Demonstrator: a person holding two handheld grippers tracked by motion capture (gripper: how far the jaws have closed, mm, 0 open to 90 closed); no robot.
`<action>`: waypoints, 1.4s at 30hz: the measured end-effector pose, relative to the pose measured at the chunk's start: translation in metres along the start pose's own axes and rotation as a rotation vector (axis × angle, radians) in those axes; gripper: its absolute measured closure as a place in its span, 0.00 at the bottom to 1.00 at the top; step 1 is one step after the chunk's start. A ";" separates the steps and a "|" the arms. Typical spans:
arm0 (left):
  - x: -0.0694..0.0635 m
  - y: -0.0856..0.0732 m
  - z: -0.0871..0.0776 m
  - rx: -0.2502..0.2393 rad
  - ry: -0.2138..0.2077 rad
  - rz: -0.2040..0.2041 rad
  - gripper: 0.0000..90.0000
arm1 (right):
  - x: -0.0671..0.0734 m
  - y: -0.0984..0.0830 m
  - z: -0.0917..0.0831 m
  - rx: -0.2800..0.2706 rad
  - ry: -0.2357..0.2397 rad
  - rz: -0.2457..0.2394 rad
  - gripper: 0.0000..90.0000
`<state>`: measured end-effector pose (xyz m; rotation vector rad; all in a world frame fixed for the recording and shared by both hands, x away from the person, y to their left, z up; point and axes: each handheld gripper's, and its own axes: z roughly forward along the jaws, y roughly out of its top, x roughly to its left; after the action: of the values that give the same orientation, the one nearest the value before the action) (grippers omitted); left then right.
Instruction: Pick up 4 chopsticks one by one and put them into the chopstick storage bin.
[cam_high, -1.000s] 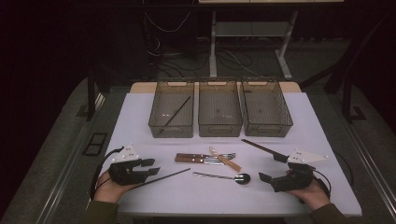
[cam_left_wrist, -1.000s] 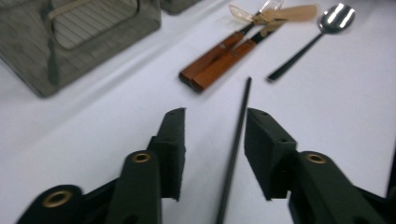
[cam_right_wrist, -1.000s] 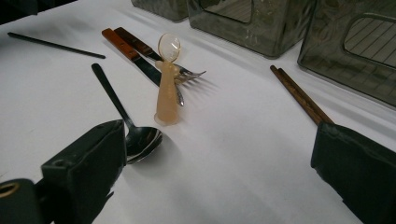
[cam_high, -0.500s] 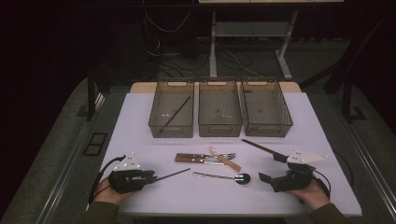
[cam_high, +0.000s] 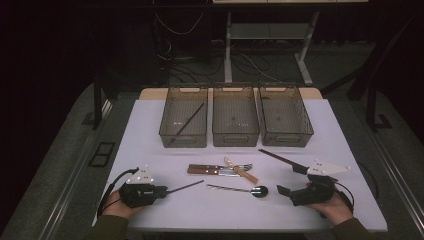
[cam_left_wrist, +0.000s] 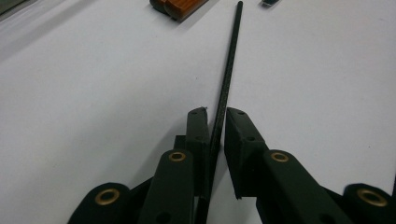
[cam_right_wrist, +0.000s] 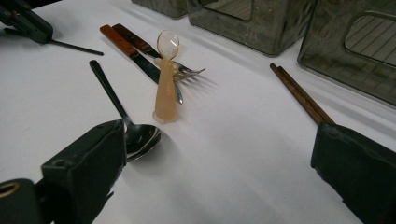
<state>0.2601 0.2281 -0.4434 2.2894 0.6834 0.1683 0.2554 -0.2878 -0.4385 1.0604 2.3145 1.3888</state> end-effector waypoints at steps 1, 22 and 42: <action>0.000 0.000 0.000 0.001 0.003 0.007 0.89 | 0.000 0.000 0.000 0.000 0.000 0.001 0.04; 0.002 0.003 0.001 0.026 -0.026 0.001 0.96 | 0.000 0.000 0.000 0.001 0.000 0.001 0.04; 0.000 0.010 -0.004 -0.022 -0.046 -0.052 0.96 | -0.001 0.000 0.000 0.001 -0.001 -0.001 0.04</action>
<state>0.2626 0.2245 -0.4338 2.2447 0.7136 0.0984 0.2562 -0.2880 -0.4388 1.0593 2.3152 1.3865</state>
